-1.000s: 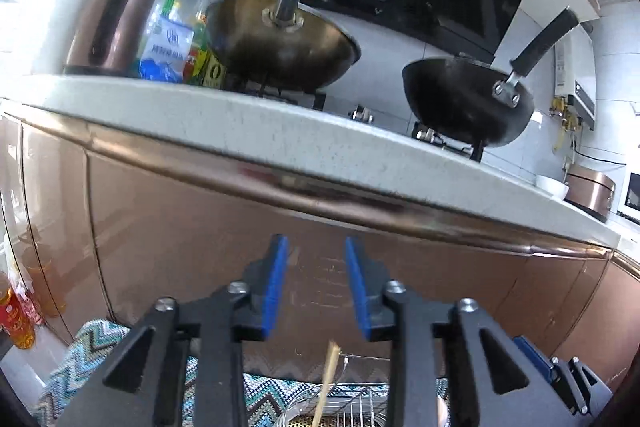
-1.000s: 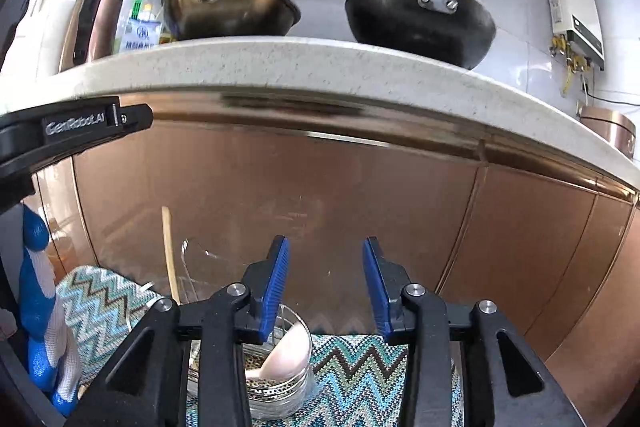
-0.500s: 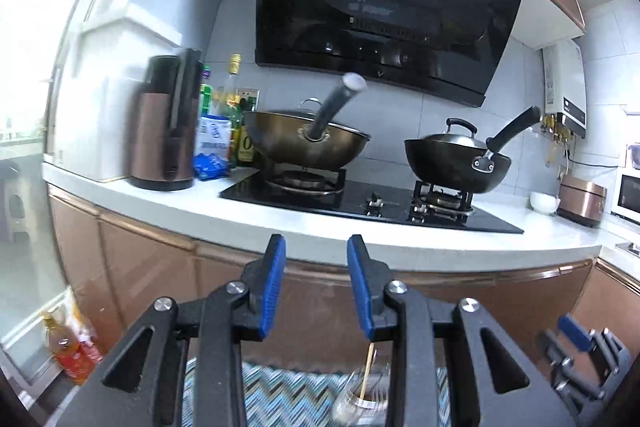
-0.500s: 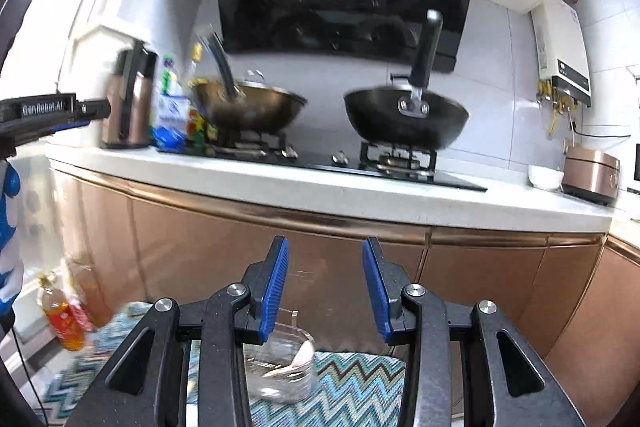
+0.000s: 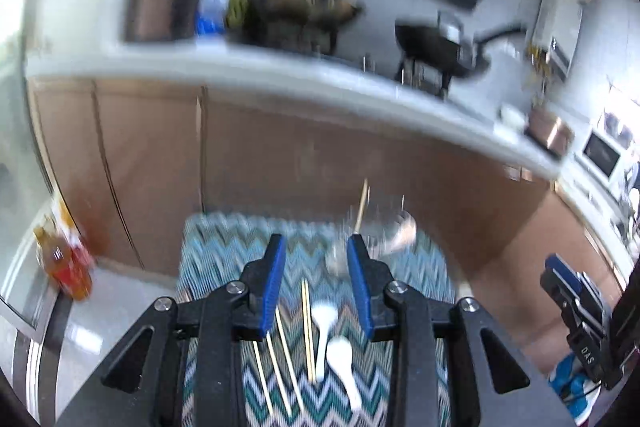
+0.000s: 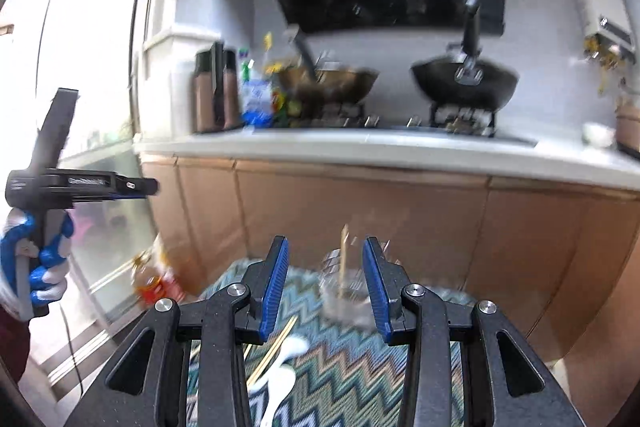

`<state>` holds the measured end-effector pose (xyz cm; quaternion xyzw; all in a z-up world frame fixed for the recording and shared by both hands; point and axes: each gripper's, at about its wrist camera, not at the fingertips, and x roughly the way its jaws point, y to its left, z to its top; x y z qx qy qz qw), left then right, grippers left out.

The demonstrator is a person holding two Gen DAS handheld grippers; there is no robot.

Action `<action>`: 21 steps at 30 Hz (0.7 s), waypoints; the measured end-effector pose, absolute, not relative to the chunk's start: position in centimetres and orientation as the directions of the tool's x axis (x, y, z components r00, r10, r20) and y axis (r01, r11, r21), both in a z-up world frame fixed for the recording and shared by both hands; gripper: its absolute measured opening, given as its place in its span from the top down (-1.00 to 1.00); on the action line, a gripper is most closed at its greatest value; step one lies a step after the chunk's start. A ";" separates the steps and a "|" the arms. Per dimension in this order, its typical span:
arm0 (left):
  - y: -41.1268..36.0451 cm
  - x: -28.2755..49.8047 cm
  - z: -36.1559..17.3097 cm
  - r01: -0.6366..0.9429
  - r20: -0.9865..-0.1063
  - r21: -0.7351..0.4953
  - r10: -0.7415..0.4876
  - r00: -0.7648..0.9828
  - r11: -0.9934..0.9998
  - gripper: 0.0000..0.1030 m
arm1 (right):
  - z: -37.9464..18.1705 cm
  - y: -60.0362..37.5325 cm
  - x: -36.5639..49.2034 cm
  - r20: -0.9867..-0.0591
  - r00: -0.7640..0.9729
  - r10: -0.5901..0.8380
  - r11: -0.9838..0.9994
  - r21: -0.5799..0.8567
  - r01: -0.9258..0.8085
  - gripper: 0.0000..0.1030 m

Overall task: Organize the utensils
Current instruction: 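Move both tools back down to the utensils on the mat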

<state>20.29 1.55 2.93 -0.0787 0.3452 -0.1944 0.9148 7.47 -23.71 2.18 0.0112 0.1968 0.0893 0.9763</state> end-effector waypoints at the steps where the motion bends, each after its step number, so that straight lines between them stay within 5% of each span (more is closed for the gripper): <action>1: 1.1 20.9 1.6 0.305 -0.633 -0.286 -0.417 0.652 0.909 0.41 | 1.0 -23.6 7.9 -0.412 0.890 0.197 0.980 0.067 -0.186 0.27; 9: -2.4 27.7 -10.6 0.272 -0.824 -0.345 -0.429 0.371 0.898 0.41 | -9.9 -23.2 13.3 -0.648 0.652 0.394 0.918 0.238 -0.319 0.29; 21: -7.2 35.3 -19.3 0.239 -0.917 -0.317 -0.361 0.171 0.918 0.43 | -19.4 -23.3 20.1 -0.743 0.417 0.523 0.845 0.386 -0.371 0.33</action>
